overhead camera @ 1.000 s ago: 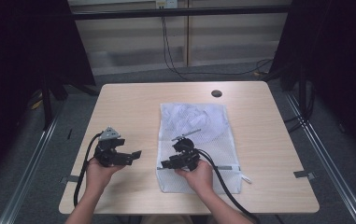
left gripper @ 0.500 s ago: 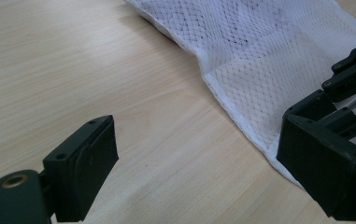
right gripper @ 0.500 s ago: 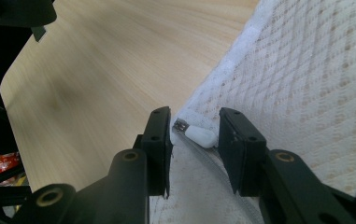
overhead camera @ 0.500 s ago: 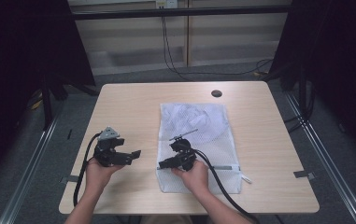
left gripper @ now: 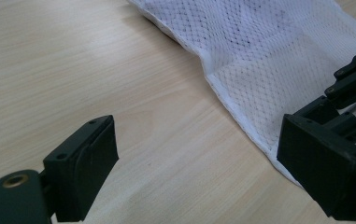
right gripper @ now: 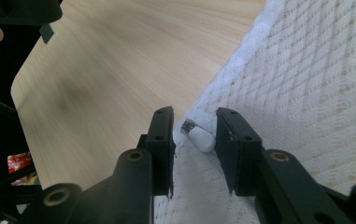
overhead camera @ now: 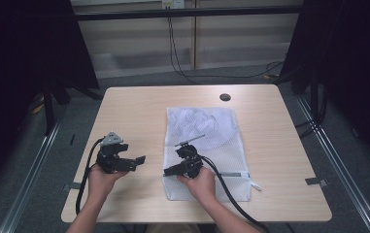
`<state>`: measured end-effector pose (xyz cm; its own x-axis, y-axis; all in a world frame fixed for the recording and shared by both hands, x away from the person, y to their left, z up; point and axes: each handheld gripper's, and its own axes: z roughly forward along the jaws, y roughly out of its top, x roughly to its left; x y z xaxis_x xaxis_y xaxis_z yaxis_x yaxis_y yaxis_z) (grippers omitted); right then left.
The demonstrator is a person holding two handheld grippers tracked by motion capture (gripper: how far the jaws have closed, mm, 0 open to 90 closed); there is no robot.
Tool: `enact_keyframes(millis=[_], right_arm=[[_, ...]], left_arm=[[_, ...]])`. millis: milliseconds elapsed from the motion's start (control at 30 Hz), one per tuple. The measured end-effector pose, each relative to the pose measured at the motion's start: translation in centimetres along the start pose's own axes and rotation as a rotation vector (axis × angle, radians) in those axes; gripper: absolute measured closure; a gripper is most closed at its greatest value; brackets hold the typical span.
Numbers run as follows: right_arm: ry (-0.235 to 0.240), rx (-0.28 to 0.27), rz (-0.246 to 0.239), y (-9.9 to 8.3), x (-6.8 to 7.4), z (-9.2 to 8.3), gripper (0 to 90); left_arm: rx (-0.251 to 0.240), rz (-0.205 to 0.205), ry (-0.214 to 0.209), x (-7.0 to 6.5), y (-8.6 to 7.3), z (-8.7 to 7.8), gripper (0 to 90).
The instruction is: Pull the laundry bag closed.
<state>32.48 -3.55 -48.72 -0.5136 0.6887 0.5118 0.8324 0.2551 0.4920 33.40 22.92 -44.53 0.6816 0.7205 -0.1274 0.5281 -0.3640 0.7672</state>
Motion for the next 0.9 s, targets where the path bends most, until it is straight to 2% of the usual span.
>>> enact_keyframes(millis=[567, 900], right_arm=[[0.01, 0.019, 0.011, 0.0, 0.2, 0.5, 77.4], [0.009, 0.026, 0.006, 0.0, 0.3, 1.0, 79.0]], left_arm=[[0.006, 0.001, 0.005, 0.1, 0.0, 0.0, 12.3], [0.007, -0.005, 0.004, 0.0, 0.0, 0.1, 12.4]])
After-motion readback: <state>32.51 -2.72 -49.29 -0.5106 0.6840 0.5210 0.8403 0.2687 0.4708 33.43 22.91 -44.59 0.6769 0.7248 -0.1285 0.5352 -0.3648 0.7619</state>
